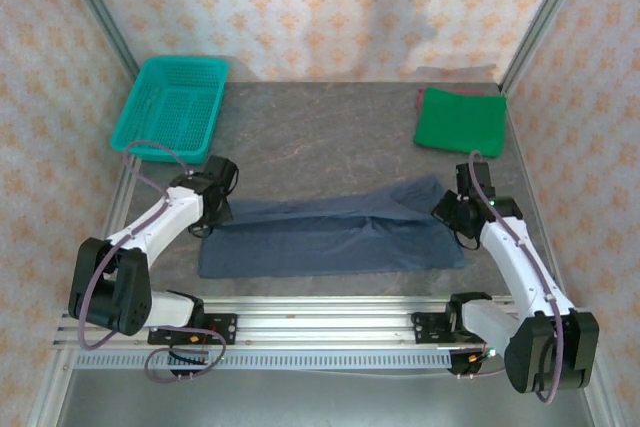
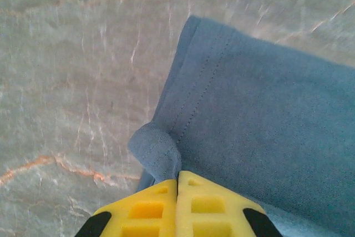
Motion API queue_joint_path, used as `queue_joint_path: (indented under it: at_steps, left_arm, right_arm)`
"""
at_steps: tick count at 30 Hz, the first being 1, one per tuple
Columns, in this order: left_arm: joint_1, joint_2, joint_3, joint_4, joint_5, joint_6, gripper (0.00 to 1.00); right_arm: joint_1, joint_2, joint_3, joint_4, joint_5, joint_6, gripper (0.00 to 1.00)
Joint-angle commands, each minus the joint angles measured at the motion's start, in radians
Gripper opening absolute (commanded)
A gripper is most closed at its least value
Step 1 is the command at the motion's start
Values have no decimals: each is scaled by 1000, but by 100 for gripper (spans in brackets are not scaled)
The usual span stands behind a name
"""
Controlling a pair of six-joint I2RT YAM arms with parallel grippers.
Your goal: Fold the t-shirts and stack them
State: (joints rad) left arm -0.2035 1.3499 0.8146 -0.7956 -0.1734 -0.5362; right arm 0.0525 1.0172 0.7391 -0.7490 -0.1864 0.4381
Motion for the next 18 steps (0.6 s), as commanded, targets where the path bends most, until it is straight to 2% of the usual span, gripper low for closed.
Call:
queue_joint_path:
  at_steps: [1,6,7,8,9,10,11,12,13,16,18]
  left_arm:
    - [-7,-18,-43,-43,-71,-77,0]
    - [-9,33,-72,-33,-70,-112,1]
    - [-9,45,-65,-39,-73,-117,7]
    - [-11,52,-56,-43,-77,-120,19]
    - [-13,52,-48,-43,-81,-125,38]
    - [-15,50,-41,-45,-85,-132,52]
    - [-18,44,-31,-49,-87,-137,60]
    - [-20,36,-19,-55,-84,-143,65]
    - [-23,26,-5,-63,-80,-149,68]
    - [-56,-39,47,-91,-88,-177,75]
    - [-84,-97,88,-94,-89,-195,79]
  right_arm:
    - [-8,-18,-28,-18,43,20,0]
    - [-8,-23,-82,-23,47,56,0]
    - [-8,-26,-93,-26,48,75,0]
    - [-8,-28,-105,-29,56,103,0]
    - [-8,-32,-123,-25,57,133,3]
    - [-7,-35,-138,-20,54,157,12]
    - [-8,-41,-154,-18,59,184,25]
    - [-8,-47,-163,-19,69,210,36]
    - [-8,-53,-169,-12,71,225,43]
    - [-8,-76,-149,12,63,219,56]
    - [-8,-91,-118,53,17,188,61]
